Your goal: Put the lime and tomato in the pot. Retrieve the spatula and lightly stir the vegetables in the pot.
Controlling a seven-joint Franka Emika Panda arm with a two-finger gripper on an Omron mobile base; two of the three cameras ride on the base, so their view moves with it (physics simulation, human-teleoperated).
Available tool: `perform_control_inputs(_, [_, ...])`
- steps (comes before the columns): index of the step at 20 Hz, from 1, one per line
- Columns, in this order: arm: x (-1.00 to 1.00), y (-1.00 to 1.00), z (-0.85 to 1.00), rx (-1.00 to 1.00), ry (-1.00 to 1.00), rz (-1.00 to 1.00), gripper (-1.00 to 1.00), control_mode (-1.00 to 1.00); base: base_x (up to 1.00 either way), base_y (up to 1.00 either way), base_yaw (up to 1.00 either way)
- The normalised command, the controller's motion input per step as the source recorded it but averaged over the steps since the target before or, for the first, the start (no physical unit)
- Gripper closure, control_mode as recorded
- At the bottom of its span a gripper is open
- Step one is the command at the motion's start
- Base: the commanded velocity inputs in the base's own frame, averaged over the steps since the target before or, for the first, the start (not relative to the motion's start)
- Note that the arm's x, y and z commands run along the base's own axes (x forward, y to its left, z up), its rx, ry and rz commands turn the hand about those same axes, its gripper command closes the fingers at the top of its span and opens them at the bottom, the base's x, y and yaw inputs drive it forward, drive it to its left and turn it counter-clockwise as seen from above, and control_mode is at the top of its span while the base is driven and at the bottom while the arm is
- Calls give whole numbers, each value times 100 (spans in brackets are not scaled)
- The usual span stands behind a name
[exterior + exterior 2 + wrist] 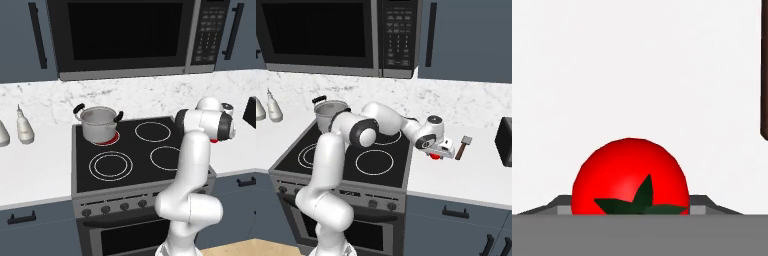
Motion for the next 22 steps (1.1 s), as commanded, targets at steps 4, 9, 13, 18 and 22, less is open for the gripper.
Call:
perform_control_inputs(4, [-14,1,0,0,-6,0,100,-100,0,0,0])
perform_control_inputs(9, [-45,14,35,0,-20,4,100,-100,0,0,0])
perform_control_inputs(13, [-62,48,79,0,-26,9,100,-100,0,0,0])
perform_control_inputs(18, [-42,95,70,0,-11,14,100,-100,0,0,0])
perform_control_inputs(22, [-29,100,82,0,-2,15,100,-100,0,0,0])
